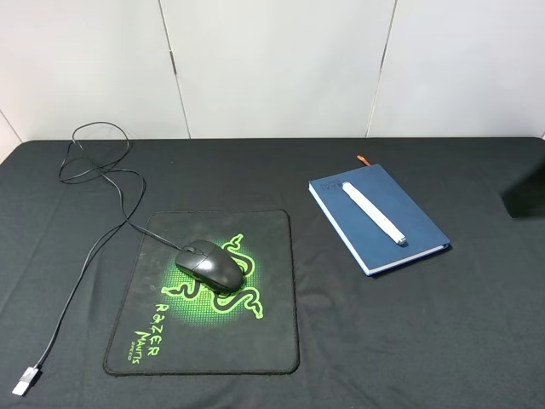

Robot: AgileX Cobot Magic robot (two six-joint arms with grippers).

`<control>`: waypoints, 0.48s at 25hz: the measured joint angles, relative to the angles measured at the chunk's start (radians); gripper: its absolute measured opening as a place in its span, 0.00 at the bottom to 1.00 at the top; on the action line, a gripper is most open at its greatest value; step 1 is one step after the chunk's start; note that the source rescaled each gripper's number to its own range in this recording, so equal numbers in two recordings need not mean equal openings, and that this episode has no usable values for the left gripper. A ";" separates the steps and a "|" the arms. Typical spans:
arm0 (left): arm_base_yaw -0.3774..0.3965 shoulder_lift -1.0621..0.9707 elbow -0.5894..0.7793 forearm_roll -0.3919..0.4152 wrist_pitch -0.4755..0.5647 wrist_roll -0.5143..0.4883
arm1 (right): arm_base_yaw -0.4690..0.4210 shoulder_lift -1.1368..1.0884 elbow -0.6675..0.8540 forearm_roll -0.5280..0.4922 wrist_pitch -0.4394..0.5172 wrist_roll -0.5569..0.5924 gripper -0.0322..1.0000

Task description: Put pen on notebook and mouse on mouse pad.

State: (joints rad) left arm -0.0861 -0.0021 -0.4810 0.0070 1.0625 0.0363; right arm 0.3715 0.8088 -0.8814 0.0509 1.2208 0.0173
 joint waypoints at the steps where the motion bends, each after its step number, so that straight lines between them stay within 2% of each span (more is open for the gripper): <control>1: 0.000 0.000 0.000 0.000 0.000 0.000 | 0.000 -0.038 0.020 0.000 0.001 0.000 1.00; 7: 0.000 0.000 0.000 0.000 0.000 0.000 | -0.017 -0.252 0.158 0.004 0.002 0.001 1.00; 12: 0.000 0.000 0.000 0.000 0.000 0.000 | -0.154 -0.434 0.261 0.005 -0.059 0.001 1.00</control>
State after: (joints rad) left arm -0.0861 -0.0021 -0.4810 0.0070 1.0625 0.0363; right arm 0.2175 0.3744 -0.6205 0.0556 1.1615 0.0182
